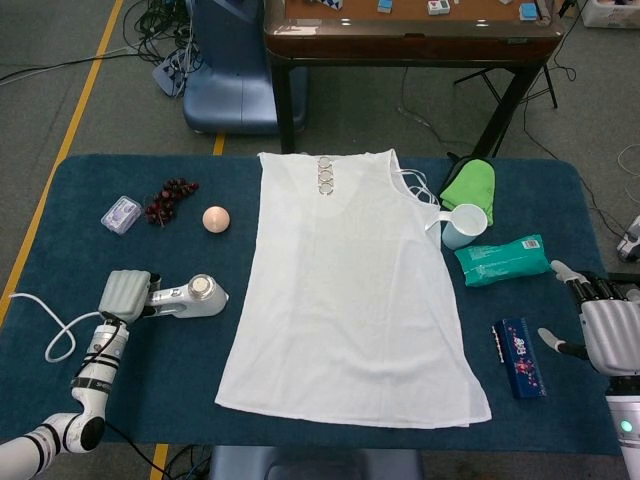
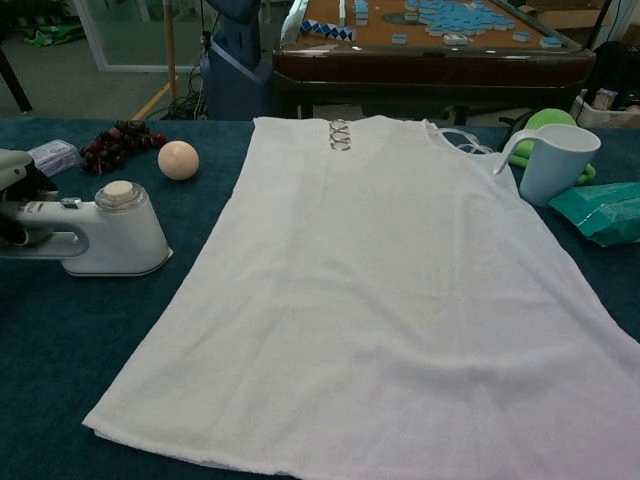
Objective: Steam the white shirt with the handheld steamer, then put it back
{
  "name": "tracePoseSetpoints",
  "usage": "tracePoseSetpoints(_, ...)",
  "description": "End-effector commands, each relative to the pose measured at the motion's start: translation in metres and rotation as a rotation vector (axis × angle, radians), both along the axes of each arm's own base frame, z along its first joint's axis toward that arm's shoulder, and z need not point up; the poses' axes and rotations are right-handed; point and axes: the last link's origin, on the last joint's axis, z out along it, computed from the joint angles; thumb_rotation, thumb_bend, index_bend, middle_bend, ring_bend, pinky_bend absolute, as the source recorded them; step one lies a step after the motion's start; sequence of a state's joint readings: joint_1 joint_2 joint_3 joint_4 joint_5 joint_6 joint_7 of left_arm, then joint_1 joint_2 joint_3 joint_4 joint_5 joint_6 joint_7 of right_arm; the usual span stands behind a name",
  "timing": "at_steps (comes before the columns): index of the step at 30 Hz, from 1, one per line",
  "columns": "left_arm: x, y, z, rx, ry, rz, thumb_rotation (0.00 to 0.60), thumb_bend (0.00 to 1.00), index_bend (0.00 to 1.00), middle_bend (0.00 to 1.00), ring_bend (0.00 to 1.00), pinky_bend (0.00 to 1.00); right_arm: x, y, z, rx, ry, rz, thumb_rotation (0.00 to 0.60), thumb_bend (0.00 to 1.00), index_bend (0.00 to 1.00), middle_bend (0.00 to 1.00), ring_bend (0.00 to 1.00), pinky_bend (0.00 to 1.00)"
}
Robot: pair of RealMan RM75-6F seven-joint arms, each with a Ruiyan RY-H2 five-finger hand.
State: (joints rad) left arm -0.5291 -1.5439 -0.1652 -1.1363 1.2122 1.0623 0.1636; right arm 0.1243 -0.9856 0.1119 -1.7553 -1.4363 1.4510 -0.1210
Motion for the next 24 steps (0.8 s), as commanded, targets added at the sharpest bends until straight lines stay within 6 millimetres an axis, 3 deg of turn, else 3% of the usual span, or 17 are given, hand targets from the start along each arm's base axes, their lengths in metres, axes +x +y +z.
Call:
tracePoseSetpoints(1,-0.001,0.007,0.003,-0.01,-0.058,-0.051,0.6,0.25,0.81,0.91,0.77,0.72,0.001,0.0,-0.001,0.005,0.002,0.001,0.6,0.12,0.14,0.28,0.2,0.24)
tracePoseSetpoints(12,-0.007,0.019,0.01,-0.06,-0.218,-0.068,0.6,0.25,0.85,0.96,0.82,0.77,0.01,-0.005,-0.008,0.054,0.009,0.017,0.6,0.12,0.15,0.29,0.2,0.24)
tracePoseSetpoints(24,0.008,0.02,0.018,-0.09,-0.369,-0.127,0.6,0.25,0.85,0.96,0.82,0.77,0.022,-0.01,-0.018,0.121,0.007,0.047,0.6,0.12,0.15,0.29,0.2,0.24)
